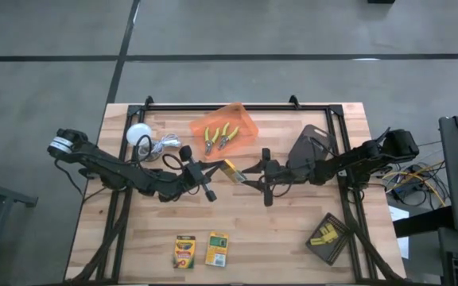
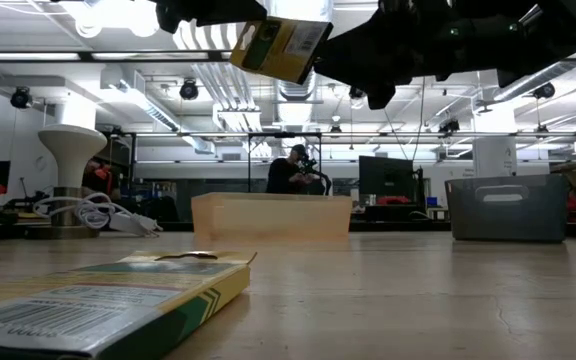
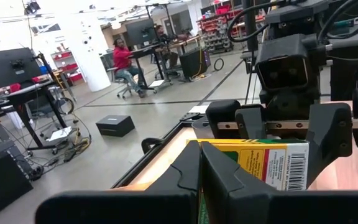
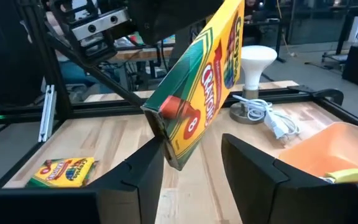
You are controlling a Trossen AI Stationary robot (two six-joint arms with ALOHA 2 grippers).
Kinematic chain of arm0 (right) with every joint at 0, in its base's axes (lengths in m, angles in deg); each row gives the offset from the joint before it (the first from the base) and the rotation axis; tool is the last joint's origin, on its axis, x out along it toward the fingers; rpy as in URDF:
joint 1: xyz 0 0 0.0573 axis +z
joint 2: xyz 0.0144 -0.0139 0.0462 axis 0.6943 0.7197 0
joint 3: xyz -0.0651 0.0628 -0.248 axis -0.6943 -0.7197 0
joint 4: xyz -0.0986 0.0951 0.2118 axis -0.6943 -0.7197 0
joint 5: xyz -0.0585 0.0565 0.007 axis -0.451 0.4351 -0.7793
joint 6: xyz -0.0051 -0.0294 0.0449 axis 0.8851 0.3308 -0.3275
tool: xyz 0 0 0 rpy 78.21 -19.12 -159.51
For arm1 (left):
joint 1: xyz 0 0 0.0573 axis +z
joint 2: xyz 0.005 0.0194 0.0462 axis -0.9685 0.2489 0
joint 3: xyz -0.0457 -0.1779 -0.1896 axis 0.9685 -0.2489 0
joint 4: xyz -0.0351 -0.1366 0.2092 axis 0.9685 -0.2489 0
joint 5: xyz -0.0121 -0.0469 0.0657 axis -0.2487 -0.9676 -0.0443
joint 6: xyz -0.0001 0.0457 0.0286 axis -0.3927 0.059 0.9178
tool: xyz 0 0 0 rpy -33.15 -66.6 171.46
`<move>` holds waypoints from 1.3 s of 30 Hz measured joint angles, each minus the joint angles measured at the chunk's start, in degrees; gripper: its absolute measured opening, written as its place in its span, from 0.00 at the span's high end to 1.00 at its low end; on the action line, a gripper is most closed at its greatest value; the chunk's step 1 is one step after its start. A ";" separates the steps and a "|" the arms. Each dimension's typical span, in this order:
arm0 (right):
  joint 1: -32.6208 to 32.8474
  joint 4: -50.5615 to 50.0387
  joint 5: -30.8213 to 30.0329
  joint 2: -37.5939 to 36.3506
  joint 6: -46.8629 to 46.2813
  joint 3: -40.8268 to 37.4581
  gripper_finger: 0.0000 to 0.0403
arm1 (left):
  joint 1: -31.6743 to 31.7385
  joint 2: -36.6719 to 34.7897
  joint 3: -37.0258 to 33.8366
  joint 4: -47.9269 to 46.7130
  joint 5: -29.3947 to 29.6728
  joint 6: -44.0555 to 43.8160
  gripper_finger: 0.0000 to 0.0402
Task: Pick & Place School Supplies
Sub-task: Put the crayon box into the light black bin
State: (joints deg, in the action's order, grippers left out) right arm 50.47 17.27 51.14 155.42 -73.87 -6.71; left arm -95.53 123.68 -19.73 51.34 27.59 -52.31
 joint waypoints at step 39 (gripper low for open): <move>-0.28 -0.94 1.36 -0.33 0.05 -0.09 0.27 | -0.19 -0.02 0.04 0.00 4.44 4.46 0.99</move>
State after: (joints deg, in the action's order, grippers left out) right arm 50.19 16.33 52.49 155.09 -73.82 -6.80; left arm -95.72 123.65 -19.68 51.34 32.03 -47.85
